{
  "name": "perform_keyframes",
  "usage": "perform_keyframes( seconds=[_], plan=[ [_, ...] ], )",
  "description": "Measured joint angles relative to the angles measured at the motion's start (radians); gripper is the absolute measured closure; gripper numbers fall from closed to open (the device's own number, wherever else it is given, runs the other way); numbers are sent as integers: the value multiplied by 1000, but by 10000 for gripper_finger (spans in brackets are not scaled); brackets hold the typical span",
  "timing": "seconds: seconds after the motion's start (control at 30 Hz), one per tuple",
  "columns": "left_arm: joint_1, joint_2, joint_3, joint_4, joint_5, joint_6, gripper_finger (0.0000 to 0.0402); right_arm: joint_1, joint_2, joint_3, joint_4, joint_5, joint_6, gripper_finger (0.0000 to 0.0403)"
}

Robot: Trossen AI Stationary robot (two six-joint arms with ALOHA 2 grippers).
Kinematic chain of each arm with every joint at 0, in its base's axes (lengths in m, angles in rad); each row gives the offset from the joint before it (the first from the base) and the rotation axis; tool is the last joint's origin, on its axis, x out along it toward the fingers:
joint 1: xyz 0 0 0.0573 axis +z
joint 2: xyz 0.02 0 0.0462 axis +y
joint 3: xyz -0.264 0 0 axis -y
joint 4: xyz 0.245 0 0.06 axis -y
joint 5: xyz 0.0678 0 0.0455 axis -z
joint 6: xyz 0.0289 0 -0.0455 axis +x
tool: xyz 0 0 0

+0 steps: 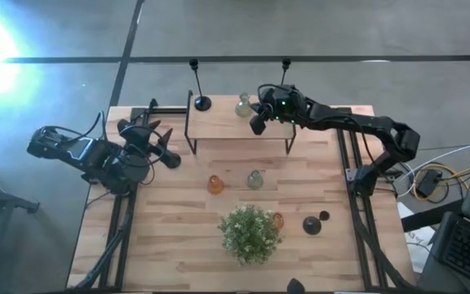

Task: Pick & Place candle stick holders
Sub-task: Put the left green glass candle holder on the shelf

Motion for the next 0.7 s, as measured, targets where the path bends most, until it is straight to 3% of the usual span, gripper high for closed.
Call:
perform_keyframes(
  seconds=[0.7],
  plan=[
    [0, 0, 0, -2, -30, 2, 183, -16, 66, 5, 67, 26, 5, 394]
  ],
)
